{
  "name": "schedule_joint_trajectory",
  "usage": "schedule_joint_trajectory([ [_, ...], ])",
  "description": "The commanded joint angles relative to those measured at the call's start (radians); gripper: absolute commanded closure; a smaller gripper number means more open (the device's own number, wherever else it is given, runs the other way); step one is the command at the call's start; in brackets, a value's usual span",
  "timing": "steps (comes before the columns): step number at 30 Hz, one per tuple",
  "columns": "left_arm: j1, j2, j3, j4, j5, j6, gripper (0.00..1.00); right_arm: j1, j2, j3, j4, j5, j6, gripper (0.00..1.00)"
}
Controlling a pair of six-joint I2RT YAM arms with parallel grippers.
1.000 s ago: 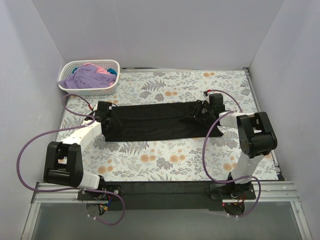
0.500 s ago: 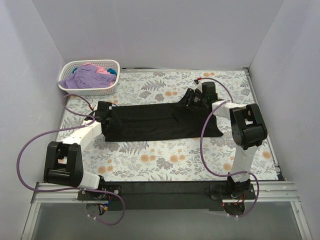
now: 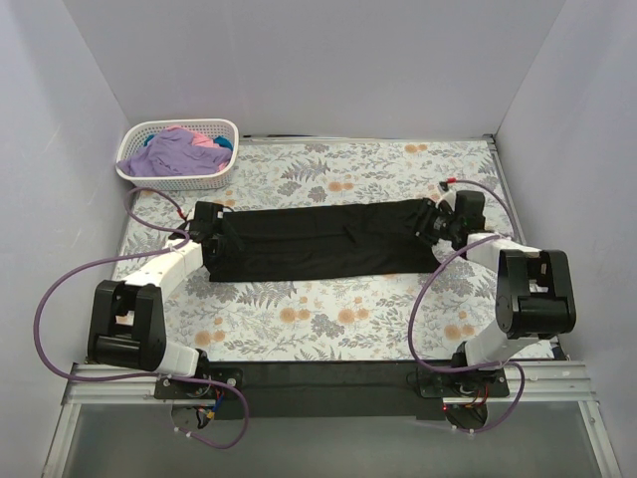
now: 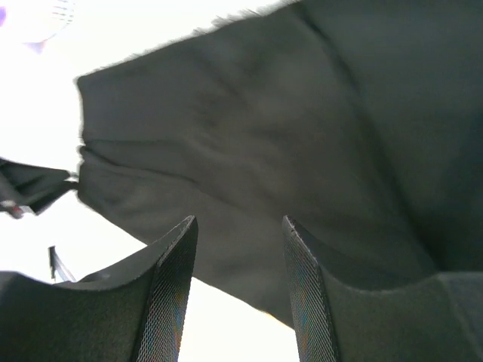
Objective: Fold and stack the t-shirts
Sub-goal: Fold the tshirt
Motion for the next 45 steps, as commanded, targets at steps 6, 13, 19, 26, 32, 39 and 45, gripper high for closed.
schedule_joint_trajectory([
  [6,0.003,-0.021,0.007,0.005,-0.056,0.022,0.42,-0.15,-0.055,-0.211,-0.024,-0.064,-0.096,0.44],
  [13,0.005,0.076,0.024,-0.085,-0.102,-0.015,0.43,-0.255,-0.003,-0.262,-0.043,-0.05,-0.128,0.41],
  [19,0.003,0.057,0.039,-0.106,-0.128,-0.015,0.43,-0.263,-0.066,-0.218,-0.12,-0.029,-0.138,0.39],
  [26,-0.049,0.043,0.195,-0.113,-0.125,0.062,0.43,-0.2,-0.264,-0.196,-0.2,0.046,-0.09,0.39],
  [32,-0.122,0.207,0.388,-0.072,-0.045,0.135,0.44,-0.12,-0.302,-0.259,-0.076,0.045,0.035,0.4],
  [39,-0.162,0.382,0.511,-0.027,-0.002,0.2,0.47,-0.013,-0.218,-0.273,0.056,0.094,0.131,0.4],
  [45,-0.164,0.444,0.51,-0.037,-0.028,0.189,0.47,-0.008,-0.144,-0.28,0.087,0.119,0.131,0.41],
])
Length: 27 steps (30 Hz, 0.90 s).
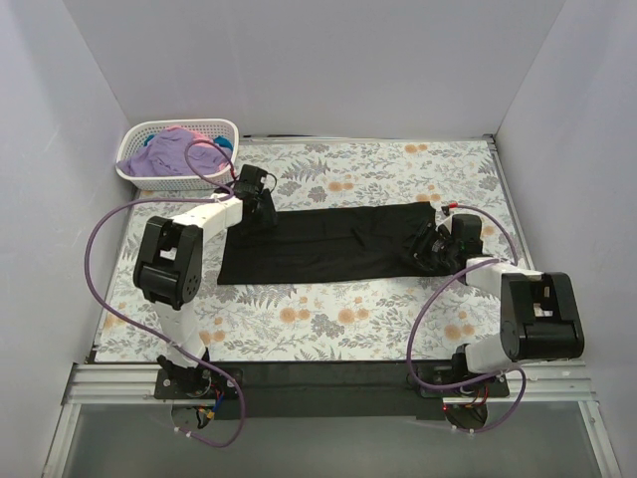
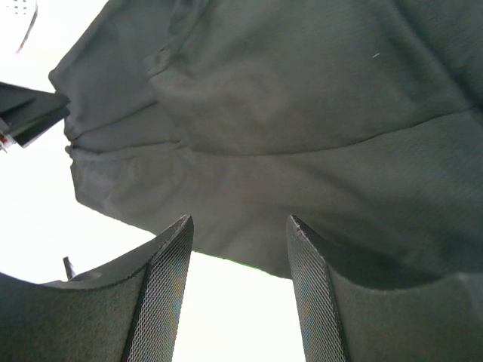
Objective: Fold and stack the t-shirts
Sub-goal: Fold the tshirt
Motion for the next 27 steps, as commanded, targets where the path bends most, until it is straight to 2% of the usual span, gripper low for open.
schedule_joint_trajectory([
  [1,0.001,-0.016,0.012,-0.002,-0.019,0.008,0.47,-0.001,0.051,-0.008,0.07,0.03,0.008,0.41],
  [9,-0.001,-0.054,-0.118,-0.043,-0.011,-0.038,0.48,-0.03,0.234,0.084,0.072,0.017,-0.063,0.42],
  [13,-0.002,-0.123,-0.202,-0.077,0.038,-0.082,0.48,-0.05,0.396,0.247,0.069,-0.045,-0.094,0.43],
  [20,-0.031,-0.31,-0.403,-0.1,0.216,-0.202,0.48,-0.05,0.66,0.561,0.057,-0.201,-0.117,0.45],
  [27,-0.151,-0.405,-0.517,-0.065,0.386,-0.352,0.48,-0.05,0.858,0.837,0.026,-0.275,-0.082,0.45],
])
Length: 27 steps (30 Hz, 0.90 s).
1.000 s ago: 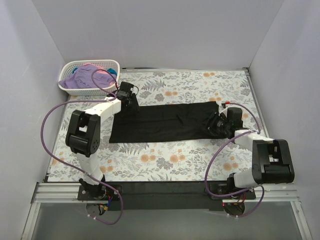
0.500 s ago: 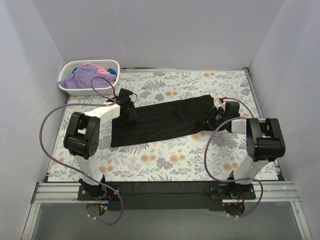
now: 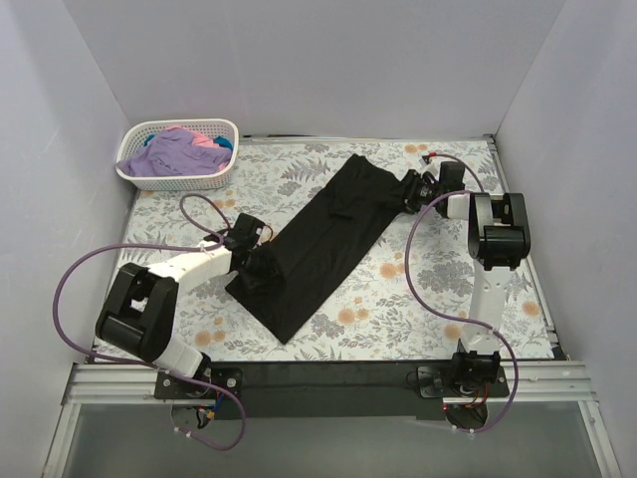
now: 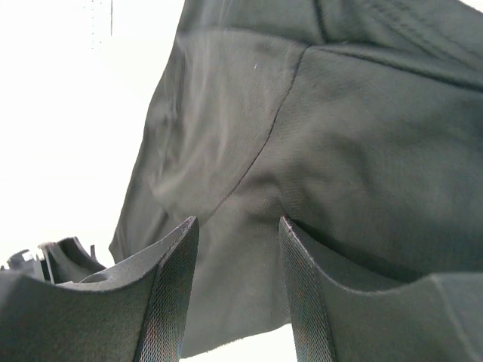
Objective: Fold and stack the t-shirts
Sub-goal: Fold the tshirt
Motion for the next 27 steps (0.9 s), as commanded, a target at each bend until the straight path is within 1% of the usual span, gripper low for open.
schedule_joint_trajectory([
  [1,-0.071,-0.042,-0.04,-0.007,0.137,-0.107,0.48,-0.005,0.11,0.097,-0.067,0.019,-0.022,0.45],
  [3,-0.109,-0.036,-0.039,0.011,0.183,-0.147,0.48,-0.005,0.136,0.167,-0.076,0.01,-0.016,0.45],
  [10,-0.232,0.075,0.024,0.073,0.236,-0.203,0.48,-0.005,0.245,0.389,-0.142,-0.028,0.0,0.44],
  [15,-0.333,0.133,0.058,0.102,0.259,-0.232,0.48,-0.005,0.284,0.502,-0.213,-0.011,-0.028,0.44],
  [17,-0.356,0.142,0.076,0.102,0.261,-0.235,0.48,-0.005,0.291,0.529,-0.231,-0.019,-0.028,0.43],
  [20,-0.382,0.127,0.095,0.102,0.25,-0.235,0.48,-0.005,0.252,0.51,-0.253,-0.014,-0.046,0.41],
  [21,-0.388,0.109,0.101,0.101,0.243,-0.232,0.48,-0.005,0.214,0.494,-0.257,-0.01,-0.063,0.41],
  [22,-0.39,0.1,0.105,0.098,0.23,-0.226,0.48,-0.031,0.189,0.477,-0.279,-0.001,-0.08,0.42],
  [23,-0.39,0.09,0.125,0.093,0.221,-0.22,0.48,-0.031,0.158,0.427,-0.296,0.039,-0.101,0.41],
  [24,-0.39,0.074,0.136,0.07,0.206,-0.212,0.48,-0.031,0.123,0.396,-0.315,0.073,-0.159,0.41],
  [25,-0.39,0.066,0.153,0.055,0.186,-0.198,0.48,-0.031,0.042,0.361,-0.358,0.106,-0.183,0.41],
  [26,-0.39,0.058,0.168,0.038,0.149,-0.187,0.48,-0.033,-0.001,0.314,-0.369,0.171,-0.198,0.41],
  [27,-0.39,0.049,0.202,0.003,0.125,-0.178,0.48,-0.031,-0.088,0.227,-0.378,0.203,-0.214,0.41],
])
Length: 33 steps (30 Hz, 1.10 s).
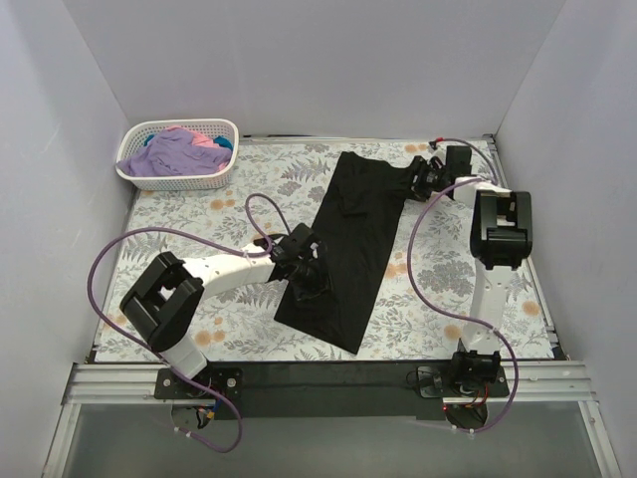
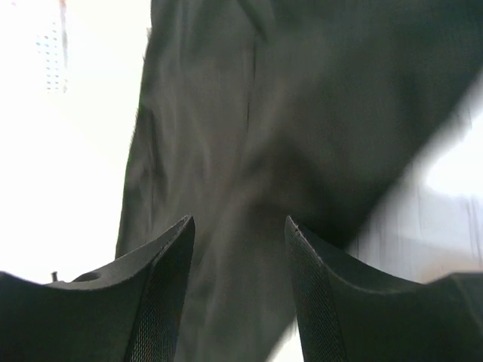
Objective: Fold and stack the t-shirts
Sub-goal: Fold the tshirt
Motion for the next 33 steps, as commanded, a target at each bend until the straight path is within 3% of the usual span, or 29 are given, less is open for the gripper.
schedule_joint_trajectory([
  [1,0.0,-0.095,0.095,-0.082,-0.097,0.033,0.48,-0.017,-0.26,-0.18,-0.116,0.172,-0.127,0.42],
  [6,0.001,-0.141,0.161,-0.199,-0.283,0.087,0.47,-0.003,-0.553,-0.483,-0.12,0.229,-0.154,0.44],
  [9,0.003,-0.163,0.178,-0.254,-0.372,0.114,0.47,0.068,-0.685,-0.66,-0.12,0.203,-0.168,0.46],
  [14,0.007,-0.233,0.134,-0.291,-0.512,0.128,0.47,0.135,-0.795,-0.844,-0.085,0.195,-0.164,0.54],
  [23,0.035,-0.353,-0.009,-0.23,-0.633,0.186,0.47,0.135,-0.642,-0.683,-0.022,0.201,-0.168,0.73],
  [33,0.297,-0.356,-0.038,-0.101,-0.619,0.398,0.46,0.132,-0.375,-0.464,-0.004,0.218,-0.153,0.74],
])
